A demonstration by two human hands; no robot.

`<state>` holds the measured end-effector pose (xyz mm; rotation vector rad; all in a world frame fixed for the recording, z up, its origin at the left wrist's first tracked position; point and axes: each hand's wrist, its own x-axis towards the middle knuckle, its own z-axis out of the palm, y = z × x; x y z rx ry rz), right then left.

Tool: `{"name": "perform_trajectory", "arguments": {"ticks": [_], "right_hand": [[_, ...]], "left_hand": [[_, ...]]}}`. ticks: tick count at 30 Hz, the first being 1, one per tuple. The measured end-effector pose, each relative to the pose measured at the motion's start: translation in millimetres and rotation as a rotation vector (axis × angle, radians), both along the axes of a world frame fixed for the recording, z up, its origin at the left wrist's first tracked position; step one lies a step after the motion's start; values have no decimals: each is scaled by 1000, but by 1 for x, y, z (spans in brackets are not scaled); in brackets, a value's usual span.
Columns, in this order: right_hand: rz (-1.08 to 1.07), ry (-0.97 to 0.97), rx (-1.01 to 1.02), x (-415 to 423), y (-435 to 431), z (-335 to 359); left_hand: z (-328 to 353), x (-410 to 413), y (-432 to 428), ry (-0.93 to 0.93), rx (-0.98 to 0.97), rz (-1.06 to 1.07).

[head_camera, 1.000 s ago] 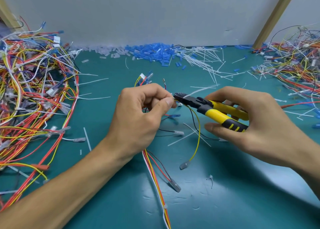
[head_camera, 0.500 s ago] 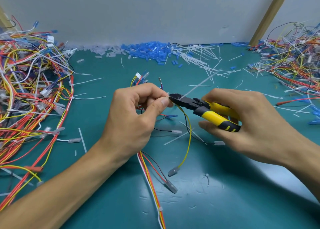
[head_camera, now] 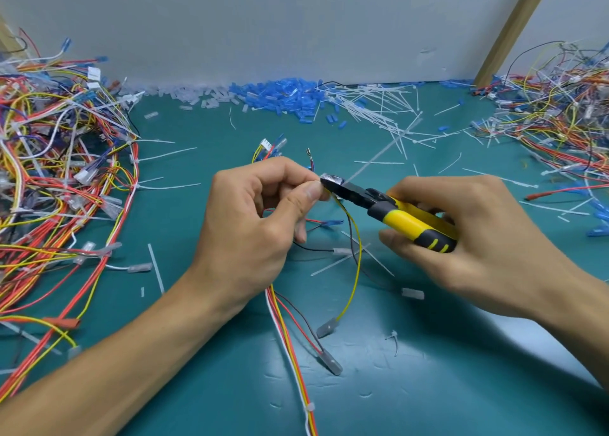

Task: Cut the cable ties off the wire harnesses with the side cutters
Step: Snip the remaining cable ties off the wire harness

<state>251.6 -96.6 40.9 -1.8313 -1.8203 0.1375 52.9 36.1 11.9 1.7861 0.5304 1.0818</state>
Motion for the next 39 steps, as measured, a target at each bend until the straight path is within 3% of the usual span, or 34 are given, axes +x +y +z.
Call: {"name": "perform_trajectory", "arguments": {"ticks": [12, 32, 35, 39], "right_hand": [[-64, 190, 47, -11, 4, -20], [-37, 59, -8, -14, 3, -15], [-11, 143, -33, -11, 2, -15], [111, 604, -239, -10, 1, -12]], "left_hand": [[-3, 2, 0, 38, -75, -53], [-4, 2, -3, 16, -19, 3], [-4, 1, -5, 43, 11, -5], [-2, 1, -7, -18, -29, -24]]}}
